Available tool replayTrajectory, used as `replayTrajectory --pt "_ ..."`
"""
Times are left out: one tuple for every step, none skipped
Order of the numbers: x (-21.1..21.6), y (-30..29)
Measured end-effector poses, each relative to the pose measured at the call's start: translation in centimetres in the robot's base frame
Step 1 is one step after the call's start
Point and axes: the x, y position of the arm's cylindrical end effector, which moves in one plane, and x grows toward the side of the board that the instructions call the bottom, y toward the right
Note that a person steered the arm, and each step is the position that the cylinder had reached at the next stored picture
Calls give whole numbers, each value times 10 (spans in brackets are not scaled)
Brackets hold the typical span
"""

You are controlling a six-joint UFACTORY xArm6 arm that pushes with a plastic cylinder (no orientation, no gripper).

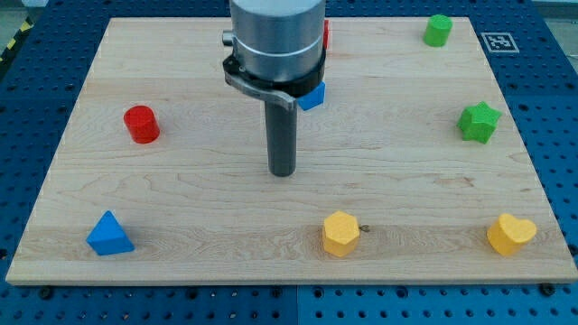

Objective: Point your arm below yellow hexagon

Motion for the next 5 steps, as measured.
replayTrajectory --pt "21 0" --pt "52 0" --pt "70 1" --pt "94 13" --pt "119 41"
